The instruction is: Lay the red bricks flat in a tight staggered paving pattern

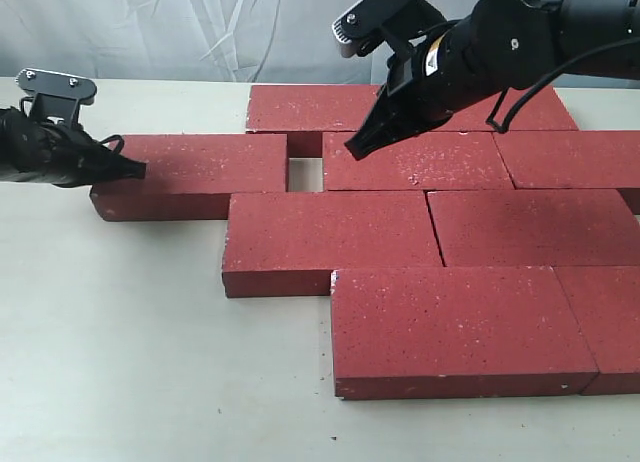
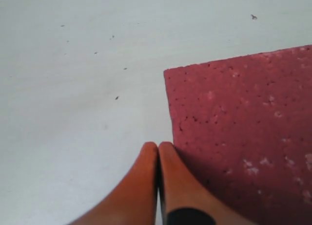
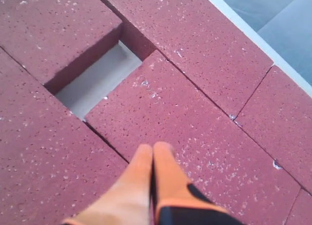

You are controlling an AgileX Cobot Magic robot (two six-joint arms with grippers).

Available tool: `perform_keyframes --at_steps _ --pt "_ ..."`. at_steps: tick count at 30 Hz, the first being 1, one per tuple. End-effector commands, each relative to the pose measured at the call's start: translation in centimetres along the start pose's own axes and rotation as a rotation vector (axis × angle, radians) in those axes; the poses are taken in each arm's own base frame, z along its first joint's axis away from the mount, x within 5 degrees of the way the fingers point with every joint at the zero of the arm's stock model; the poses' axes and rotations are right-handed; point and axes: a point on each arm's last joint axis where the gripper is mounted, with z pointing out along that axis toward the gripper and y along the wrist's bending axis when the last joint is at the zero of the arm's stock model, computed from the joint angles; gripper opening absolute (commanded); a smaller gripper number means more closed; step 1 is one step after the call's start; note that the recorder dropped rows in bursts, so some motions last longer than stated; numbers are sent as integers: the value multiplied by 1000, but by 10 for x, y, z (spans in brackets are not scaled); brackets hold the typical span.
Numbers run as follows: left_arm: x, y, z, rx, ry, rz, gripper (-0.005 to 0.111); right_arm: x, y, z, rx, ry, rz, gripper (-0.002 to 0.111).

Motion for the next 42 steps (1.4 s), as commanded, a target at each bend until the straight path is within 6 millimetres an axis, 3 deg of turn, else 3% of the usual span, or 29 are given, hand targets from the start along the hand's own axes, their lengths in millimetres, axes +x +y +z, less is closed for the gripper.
perform_keyframes --at_steps 1,23,31,37,42 --pt "-1 -13 1 20 -11 24 0 0 -1 -2 0 -5 13 -1" --pt "-8 -44 -2 74 -45 78 0 0 -1 -2 -5 -6 23 -1" --pt "-8 -45 -2 75 -46 80 0 -1 3 -2 -36 -13 83 -1" --pt "-8 -45 -2 75 -39 67 2 -1 33 4 -176 23 -10 -1" --pt "-8 -45 -4 78 -38 67 20 -1 68 18 -297 46 -173 -1"
